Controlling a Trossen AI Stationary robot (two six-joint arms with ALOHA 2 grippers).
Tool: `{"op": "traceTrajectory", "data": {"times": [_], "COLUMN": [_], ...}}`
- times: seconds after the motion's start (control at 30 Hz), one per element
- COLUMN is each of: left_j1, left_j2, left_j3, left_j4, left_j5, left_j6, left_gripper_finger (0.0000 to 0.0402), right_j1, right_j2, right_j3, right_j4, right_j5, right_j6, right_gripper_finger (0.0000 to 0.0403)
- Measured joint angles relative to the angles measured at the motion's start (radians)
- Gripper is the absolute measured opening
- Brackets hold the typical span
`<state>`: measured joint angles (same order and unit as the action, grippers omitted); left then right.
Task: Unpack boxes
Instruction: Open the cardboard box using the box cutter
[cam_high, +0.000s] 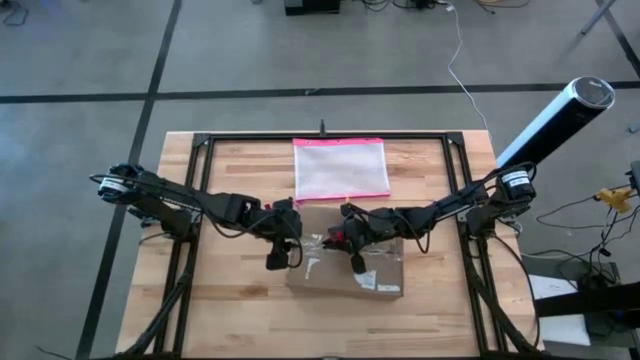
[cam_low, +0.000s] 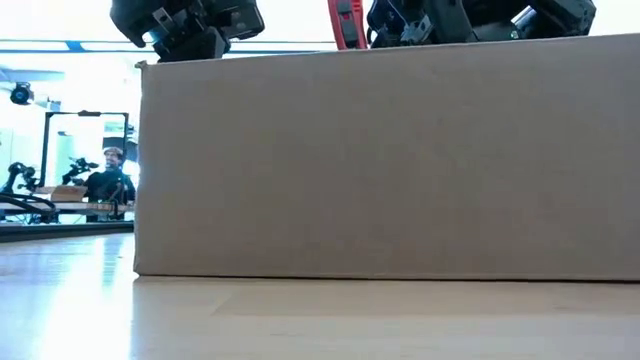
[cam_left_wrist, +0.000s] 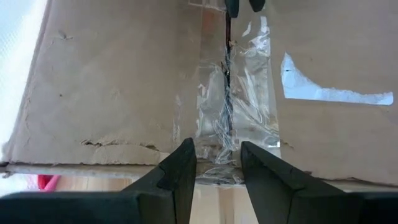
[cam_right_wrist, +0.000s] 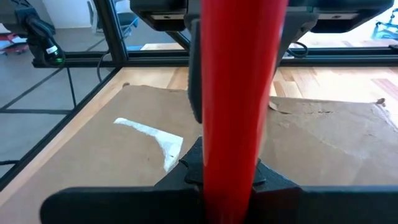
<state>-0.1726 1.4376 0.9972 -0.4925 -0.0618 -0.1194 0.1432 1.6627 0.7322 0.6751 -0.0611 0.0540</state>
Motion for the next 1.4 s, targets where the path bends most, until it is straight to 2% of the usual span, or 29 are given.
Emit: {"op": "traceTrajectory", "data": {"times": [0.37,0.57,1.4], "left_j1": [0.023,0.039,0.058], "left_j2": [0.000,0.001,0.001], "left_j3": [0.007,0.007,-0.019], "left_j4": [0.083,0.091,0.043], "left_j5": [0.002,0.051,0.053], "left_j6": [0.114,0.138,0.124], "left_gripper_finger": [0.0117,0.0117,0.0117], "right_j1": [0.001,0.001,-0.019], "right_j2": [0.000,0.000,0.002], "right_j3": [-0.001,-0.001,0.045], "right_j4": [-0.003,0.000,-0.020], "right_j5": [-0.003,-0.002,-0.025], "right_j6": [-0.002,-0.005,-0.002], "right_gripper_finger": [0.0005,0.0005,0.0005]}}
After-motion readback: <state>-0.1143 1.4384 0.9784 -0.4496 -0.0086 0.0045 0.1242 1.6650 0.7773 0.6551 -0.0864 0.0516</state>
